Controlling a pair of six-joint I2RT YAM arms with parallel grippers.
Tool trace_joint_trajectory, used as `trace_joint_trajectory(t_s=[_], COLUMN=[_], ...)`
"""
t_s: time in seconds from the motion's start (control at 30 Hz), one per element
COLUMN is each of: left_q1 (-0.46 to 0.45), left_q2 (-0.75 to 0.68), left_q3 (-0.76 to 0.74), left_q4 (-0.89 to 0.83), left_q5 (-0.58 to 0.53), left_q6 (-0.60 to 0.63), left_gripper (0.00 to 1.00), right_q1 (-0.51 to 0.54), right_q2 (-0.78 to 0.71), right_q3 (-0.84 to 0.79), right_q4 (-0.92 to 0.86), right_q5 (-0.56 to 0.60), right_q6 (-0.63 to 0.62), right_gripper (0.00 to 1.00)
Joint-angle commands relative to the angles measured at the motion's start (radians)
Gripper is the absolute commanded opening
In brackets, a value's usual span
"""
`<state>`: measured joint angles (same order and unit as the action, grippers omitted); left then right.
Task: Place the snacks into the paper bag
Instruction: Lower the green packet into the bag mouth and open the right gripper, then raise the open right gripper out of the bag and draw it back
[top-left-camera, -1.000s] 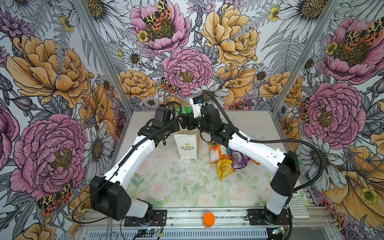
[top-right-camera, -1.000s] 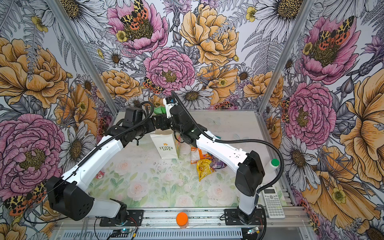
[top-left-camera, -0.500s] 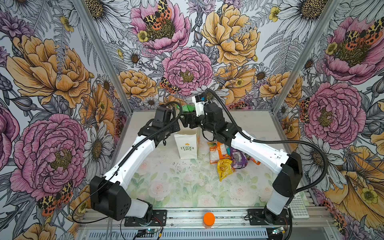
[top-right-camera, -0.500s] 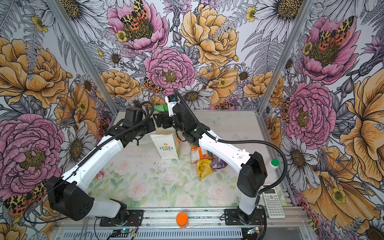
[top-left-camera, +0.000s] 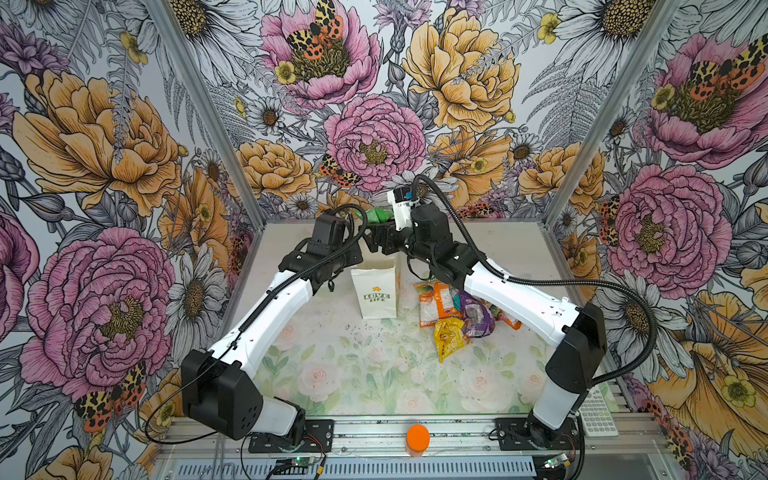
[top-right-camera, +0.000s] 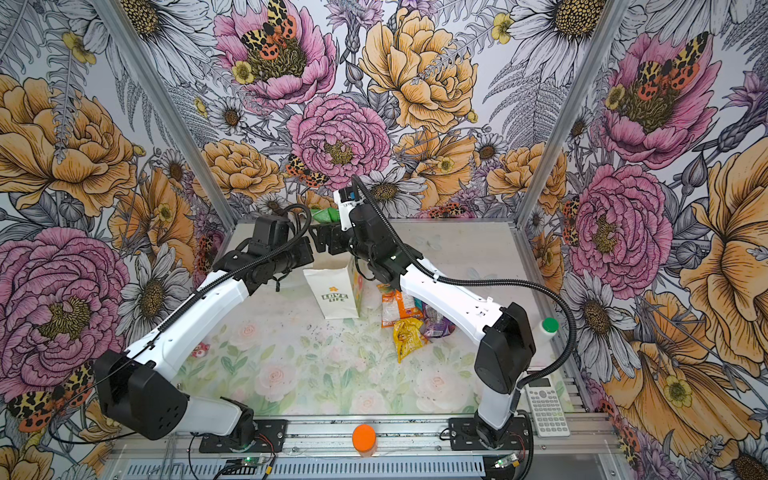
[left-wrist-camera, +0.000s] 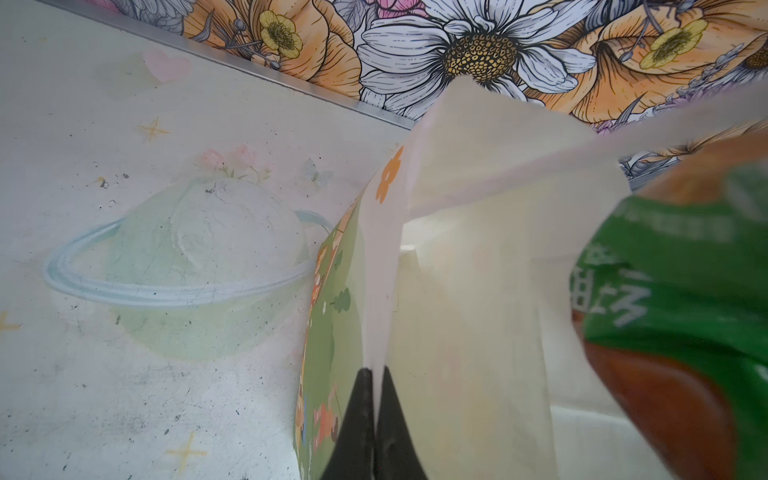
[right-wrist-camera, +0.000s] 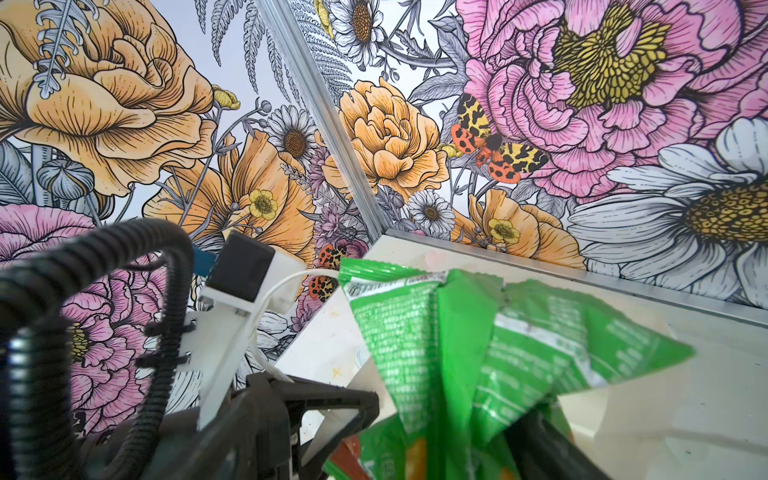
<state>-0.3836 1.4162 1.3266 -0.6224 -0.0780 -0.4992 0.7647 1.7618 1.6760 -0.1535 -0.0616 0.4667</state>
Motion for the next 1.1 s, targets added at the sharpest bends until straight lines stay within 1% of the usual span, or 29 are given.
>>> trace_joint_trajectory(t_s=[0.0,0.33,0.57,0.83,0.87,0.93,1.07], left_q1=[-0.007,-0.01,-0.012,0.004,0.009,0.015,0.019], left_q2=[0.008,0.011,0.008,-0.014,-0.013,-0.015,-0.042], left_q3=[0.022,0.023,0.018,-0.019,-0.022,-0.02,-0.042], left_q4=[0.033,0.033,0.034,0.043,0.043,0.05,0.125], left_q5=[-0.008,-0.012,-0.014,-0.047,-0.035,0.024,0.1], left_q6=[-0.004,-0.002,-0.01,-0.027,-0.027,-0.023,-0.045], left_gripper=[0.0,0.0,0.0,0.0,0.0,0.0,0.0], right_q1=[0.004,0.006,0.007,0.003,0.003,0.004,0.003], right_q2=[-0.017,0.001,-0.043,-0.091,-0.097,-0.109,-0.138], right_q3=[0.016,0.028,-0.006,-0.038,-0.041,-0.046,-0.055], right_q4=[0.01,0.009,0.011,0.008,0.008,0.008,0.009], right_q5=[-0.03,-0.051,-0.03,-0.007,-0.006,-0.002,0.007], right_q6=[0.02,0.037,0.014,-0.014,-0.016,-0.019,-0.029], right_gripper=[0.92,0.93,0.93,0.92,0.92,0.92,0.92])
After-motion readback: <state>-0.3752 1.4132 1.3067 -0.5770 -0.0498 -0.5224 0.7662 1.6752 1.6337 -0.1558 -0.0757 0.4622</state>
